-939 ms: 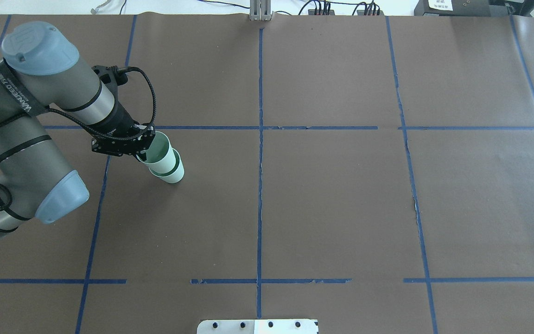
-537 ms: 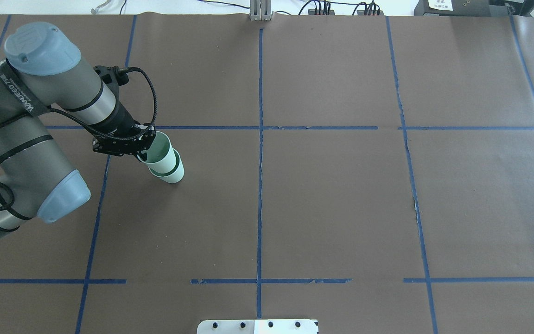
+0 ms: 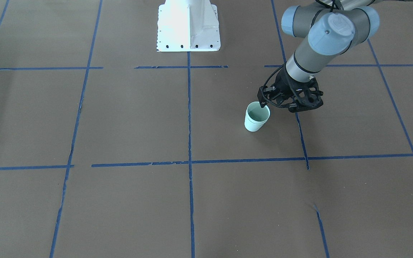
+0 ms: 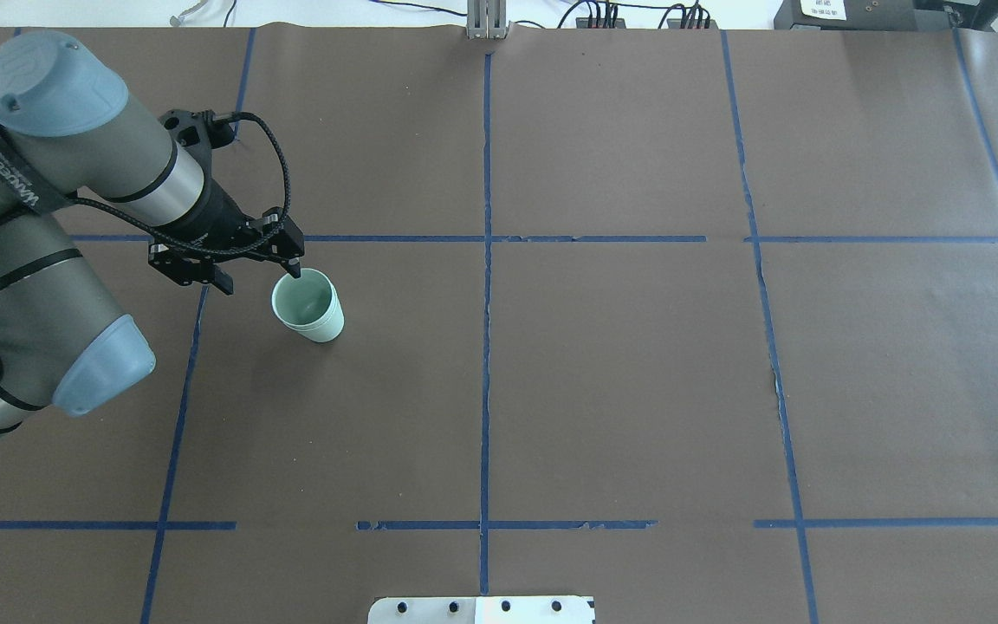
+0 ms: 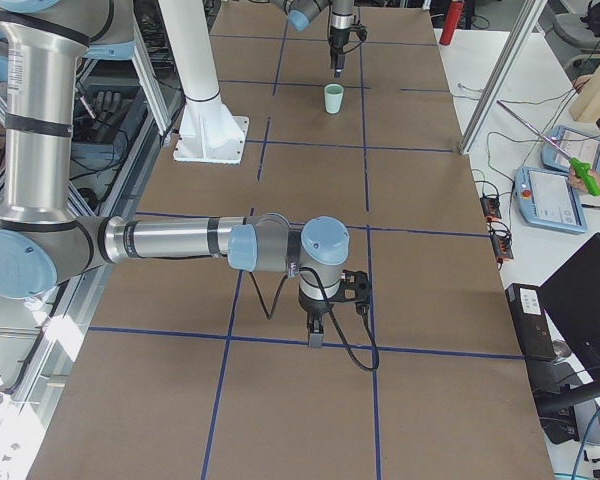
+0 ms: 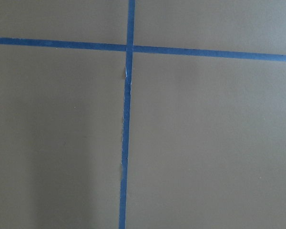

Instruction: Stack cups

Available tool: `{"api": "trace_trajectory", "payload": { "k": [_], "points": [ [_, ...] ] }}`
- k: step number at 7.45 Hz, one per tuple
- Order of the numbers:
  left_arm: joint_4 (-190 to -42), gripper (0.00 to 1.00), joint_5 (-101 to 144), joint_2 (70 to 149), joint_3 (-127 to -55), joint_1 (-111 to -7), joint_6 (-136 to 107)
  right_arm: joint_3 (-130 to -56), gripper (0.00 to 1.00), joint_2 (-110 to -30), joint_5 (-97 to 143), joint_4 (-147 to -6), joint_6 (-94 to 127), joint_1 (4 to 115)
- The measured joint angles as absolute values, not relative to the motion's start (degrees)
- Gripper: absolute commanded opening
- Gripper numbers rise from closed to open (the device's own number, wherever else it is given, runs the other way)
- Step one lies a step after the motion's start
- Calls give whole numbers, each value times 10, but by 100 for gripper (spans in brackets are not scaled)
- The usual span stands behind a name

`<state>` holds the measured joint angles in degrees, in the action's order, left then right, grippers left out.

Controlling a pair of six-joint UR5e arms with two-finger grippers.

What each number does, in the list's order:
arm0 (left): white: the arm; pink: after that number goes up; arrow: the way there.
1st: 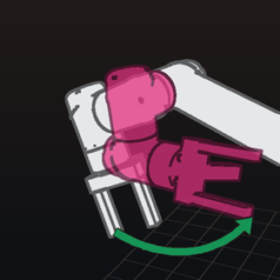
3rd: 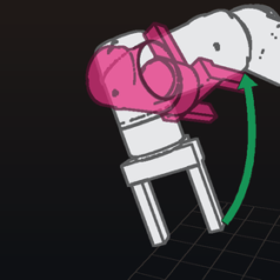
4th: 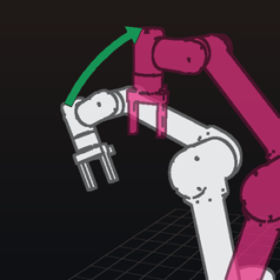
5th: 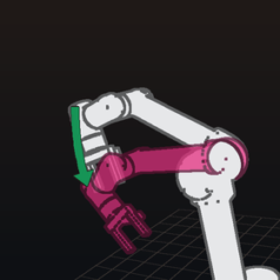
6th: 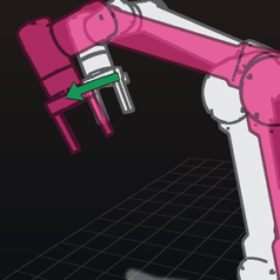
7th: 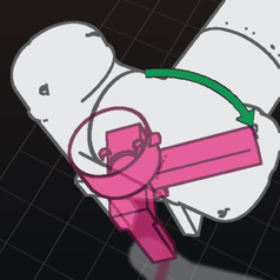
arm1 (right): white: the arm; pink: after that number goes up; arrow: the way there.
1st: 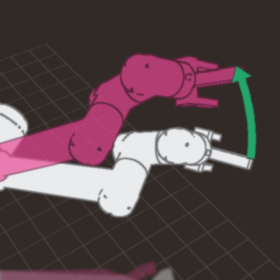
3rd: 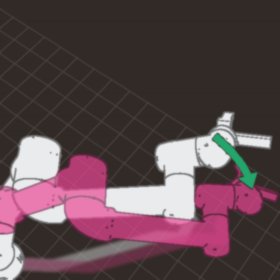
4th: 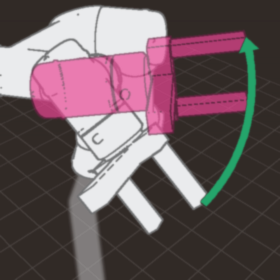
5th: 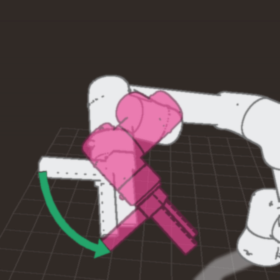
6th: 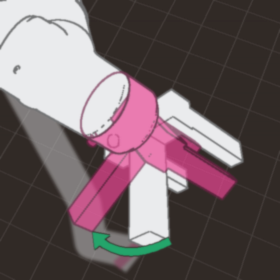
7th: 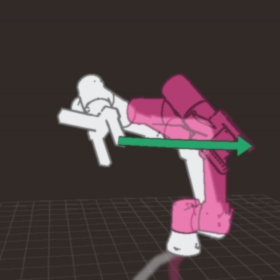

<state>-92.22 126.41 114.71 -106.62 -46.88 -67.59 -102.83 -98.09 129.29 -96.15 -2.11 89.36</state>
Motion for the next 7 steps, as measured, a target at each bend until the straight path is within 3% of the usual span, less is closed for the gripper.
{"api": "trace_trajectory", "payload": {
  "k": [4,7],
  "points": [
    [-917,100,1253,1098,-1078,-602,-414,-1028,100,-981,1293,-962,-21,894],
    [-832,100,1268,1054,-1062,-739,-189,-1028,100,-981,1293,-962,-21,893]
  ]
}}
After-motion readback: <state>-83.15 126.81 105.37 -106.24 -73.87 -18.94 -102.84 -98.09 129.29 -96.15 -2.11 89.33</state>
